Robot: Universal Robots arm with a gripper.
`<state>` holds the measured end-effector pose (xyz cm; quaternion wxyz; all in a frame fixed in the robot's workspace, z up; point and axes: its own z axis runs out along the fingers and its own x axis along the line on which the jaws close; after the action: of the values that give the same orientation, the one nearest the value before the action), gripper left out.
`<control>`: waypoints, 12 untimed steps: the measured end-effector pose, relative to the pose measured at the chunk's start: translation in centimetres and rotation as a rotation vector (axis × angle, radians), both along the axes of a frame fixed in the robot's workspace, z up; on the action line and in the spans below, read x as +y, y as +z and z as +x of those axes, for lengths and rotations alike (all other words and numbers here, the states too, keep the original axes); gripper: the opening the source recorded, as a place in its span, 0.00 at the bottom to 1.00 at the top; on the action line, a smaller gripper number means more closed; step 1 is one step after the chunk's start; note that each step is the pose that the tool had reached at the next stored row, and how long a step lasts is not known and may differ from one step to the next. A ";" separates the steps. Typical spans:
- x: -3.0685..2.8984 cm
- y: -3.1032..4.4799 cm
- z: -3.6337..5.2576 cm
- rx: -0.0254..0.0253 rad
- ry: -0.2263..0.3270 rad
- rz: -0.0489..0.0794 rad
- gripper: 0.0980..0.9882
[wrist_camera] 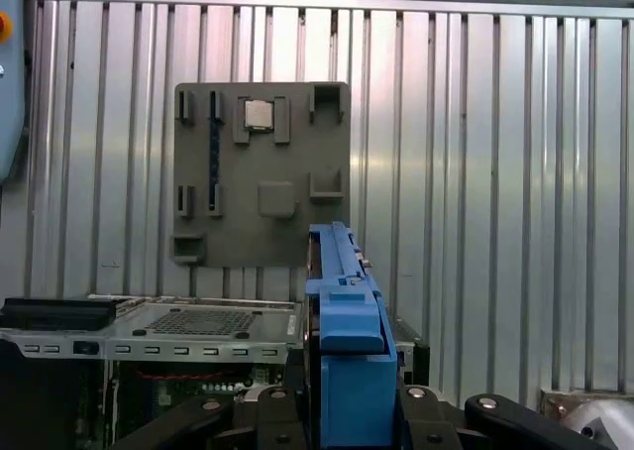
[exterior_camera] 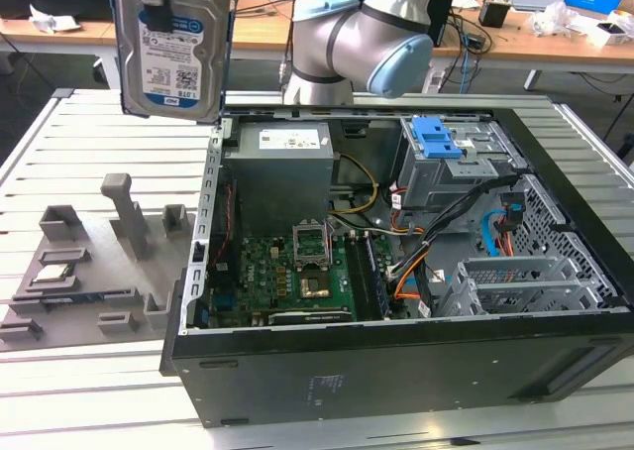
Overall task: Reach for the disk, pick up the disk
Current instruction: 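Pick up the disk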
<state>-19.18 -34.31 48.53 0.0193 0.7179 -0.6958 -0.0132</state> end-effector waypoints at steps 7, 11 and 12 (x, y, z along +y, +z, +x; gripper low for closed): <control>0.00 0.00 3.58 0.0016 0.000 0.000 0.30; 0.00 0.00 5.21 0.0023 0.000 0.000 0.30; 0.00 0.00 5.54 0.0024 0.000 0.000 0.30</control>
<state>-13.64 -34.31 48.53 0.0202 0.7179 -0.6957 -0.0141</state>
